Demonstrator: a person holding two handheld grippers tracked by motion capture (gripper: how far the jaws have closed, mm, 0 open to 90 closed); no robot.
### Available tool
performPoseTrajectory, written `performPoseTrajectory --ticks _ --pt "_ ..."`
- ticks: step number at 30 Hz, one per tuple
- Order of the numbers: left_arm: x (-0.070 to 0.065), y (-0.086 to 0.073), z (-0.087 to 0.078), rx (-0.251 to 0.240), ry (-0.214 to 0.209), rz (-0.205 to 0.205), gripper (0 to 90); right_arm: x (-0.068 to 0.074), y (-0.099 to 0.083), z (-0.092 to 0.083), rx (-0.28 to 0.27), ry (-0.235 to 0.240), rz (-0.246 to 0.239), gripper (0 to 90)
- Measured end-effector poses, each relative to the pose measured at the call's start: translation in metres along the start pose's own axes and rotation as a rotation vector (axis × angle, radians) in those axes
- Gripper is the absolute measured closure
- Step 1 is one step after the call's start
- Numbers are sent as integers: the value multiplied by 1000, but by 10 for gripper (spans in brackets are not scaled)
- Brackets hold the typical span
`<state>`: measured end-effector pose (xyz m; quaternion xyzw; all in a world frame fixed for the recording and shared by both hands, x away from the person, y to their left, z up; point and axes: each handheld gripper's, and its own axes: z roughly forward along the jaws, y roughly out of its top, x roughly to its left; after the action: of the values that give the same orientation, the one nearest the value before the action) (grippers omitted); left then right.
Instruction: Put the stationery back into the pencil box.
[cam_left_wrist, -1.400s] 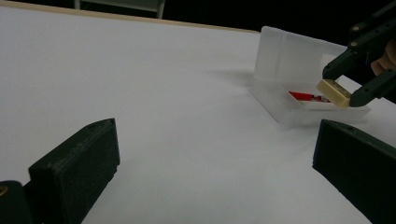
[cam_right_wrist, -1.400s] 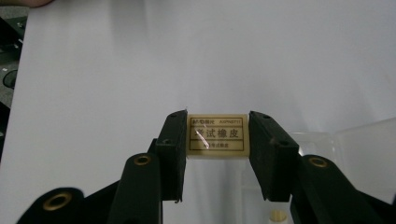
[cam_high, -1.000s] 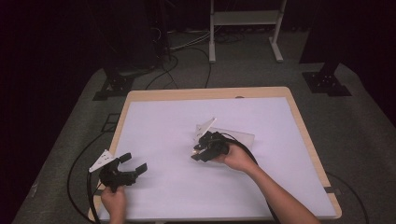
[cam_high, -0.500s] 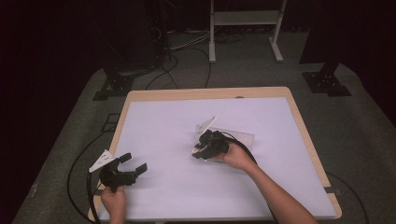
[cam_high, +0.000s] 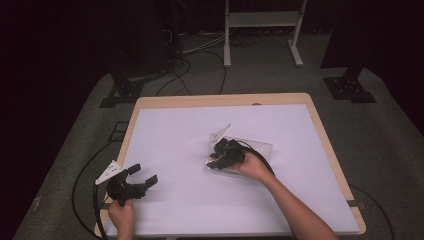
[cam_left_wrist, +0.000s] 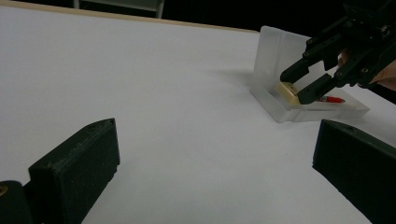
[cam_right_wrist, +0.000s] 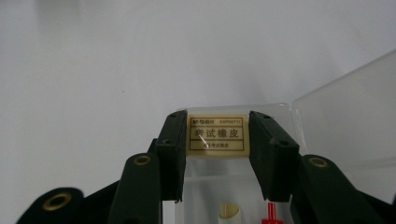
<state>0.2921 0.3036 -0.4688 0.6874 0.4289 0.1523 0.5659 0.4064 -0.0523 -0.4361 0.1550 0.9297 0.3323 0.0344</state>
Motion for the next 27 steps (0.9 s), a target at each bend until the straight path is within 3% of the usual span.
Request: performPoseTrajectory --ticks 27 --pt "0 0 0 -2 -2 -1 1 -10 -5 9 13 7 40 575"
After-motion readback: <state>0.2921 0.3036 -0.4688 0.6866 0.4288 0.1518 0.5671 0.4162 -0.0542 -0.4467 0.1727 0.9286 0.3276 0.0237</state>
